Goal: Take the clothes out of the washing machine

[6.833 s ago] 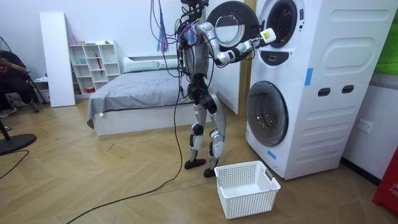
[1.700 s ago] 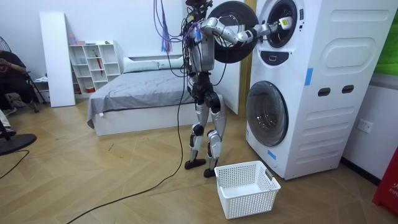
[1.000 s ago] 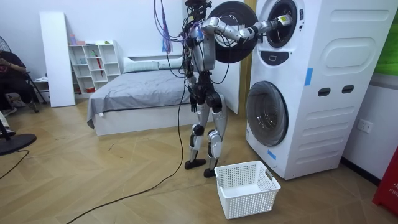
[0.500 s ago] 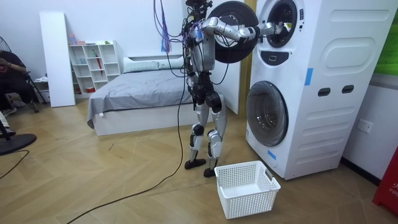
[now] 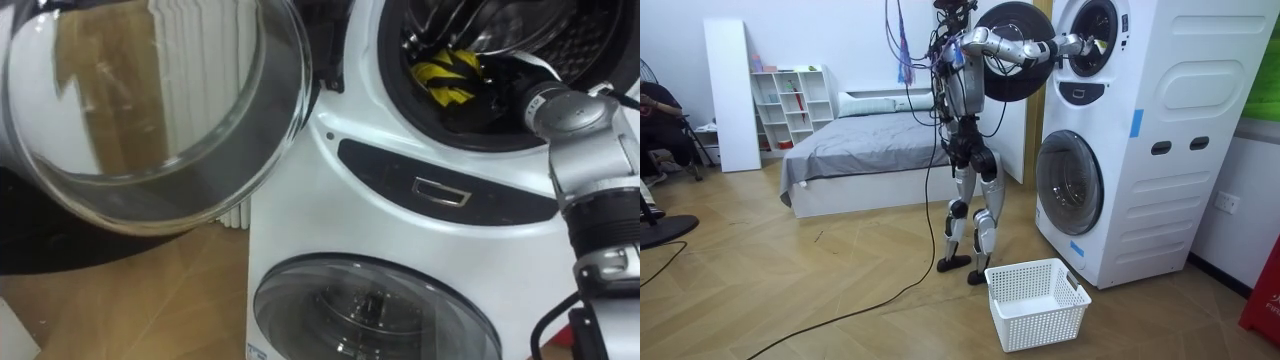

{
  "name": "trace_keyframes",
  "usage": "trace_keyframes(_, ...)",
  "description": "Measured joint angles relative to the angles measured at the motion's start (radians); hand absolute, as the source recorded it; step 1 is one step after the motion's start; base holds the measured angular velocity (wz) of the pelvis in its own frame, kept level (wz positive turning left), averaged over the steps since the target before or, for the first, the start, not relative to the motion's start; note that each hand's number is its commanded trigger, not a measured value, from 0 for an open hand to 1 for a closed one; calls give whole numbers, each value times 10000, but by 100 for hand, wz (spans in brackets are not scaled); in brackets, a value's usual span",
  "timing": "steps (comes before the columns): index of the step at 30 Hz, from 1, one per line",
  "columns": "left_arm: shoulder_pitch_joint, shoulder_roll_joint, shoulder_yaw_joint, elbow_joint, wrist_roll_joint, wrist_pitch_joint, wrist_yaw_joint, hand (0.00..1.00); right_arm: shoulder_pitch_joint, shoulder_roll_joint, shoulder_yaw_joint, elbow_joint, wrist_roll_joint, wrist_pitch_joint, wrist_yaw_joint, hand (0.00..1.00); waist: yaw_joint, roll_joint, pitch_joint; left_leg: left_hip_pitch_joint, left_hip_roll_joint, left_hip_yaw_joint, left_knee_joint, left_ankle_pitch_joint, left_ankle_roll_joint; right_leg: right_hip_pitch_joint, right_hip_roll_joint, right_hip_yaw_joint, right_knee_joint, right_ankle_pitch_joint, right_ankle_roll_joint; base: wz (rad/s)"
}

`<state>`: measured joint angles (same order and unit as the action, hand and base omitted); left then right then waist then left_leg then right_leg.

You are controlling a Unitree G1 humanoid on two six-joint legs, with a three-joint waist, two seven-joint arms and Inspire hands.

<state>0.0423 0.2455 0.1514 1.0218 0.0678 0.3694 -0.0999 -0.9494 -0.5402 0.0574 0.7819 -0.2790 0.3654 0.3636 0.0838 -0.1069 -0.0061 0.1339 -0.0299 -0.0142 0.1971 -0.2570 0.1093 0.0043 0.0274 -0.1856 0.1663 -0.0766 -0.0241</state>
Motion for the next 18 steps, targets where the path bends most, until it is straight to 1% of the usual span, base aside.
trace_keyframes(1, -9, 7, -6, 6, -4, 0, 1, 0, 9, -1, -1, -1, -8, 2, 12, 100, -3, -4, -3, 1, -1, -3, -1, 0, 0, 5, 0, -13, -3, 0, 0, 0)
trace_keyframes(7, -363, 56, -18, 402, -9, -36, 0, 0, 174, -2, -84, -167, -198, -61, -44, 100, -22, -6, -6, 74, 3, -13, 11, 0, 0, 173, 19, -66, -168, 17, 10, 0)
trace_keyframes(11, -519, 67, -382, 433, -9, -62, -9, 0, 174, -29, -207, -185, -674, -180, -559, 100, 47, 42, 23, 122, 28, -6, 12, 1, -1, 243, 53, -65, -233, 16, 9, 0)
trace_keyframes(13, -521, 88, -383, 480, -9, -85, -11, 0, 192, -50, -205, -185, -846, -239, -655, 100, 46, 45, 20, 178, 37, -4, 16, 2, -2, 314, 77, -67, -350, 8, 4, 0)
trace_keyframes(15, -552, 121, -386, 637, -128, -118, -10, 0, 332, -91, -193, -262, -885, -465, -807, 100, 42, 47, 18, 243, 74, -5, 22, 8, -12, 352, 128, -70, -349, -2, -12, -5)
trace_keyframes(16, -555, 126, -389, 676, -175, -136, -10, 0, 359, -91, -191, -291, -882, -469, -812, 100, 39, 60, 21, 276, 83, -3, 24, 12, -19, 391, 145, -69, -355, -3, -13, -3)
trace_keyframes(18, -556, 155, -589, 894, -198, -206, -9, 0, 565, -63, -85, -362, -754, -505, -807, 100, -12, 58, -17, 460, 90, 114, 106, 82, -189, 731, 134, -47, -505, 1, -19, -3)
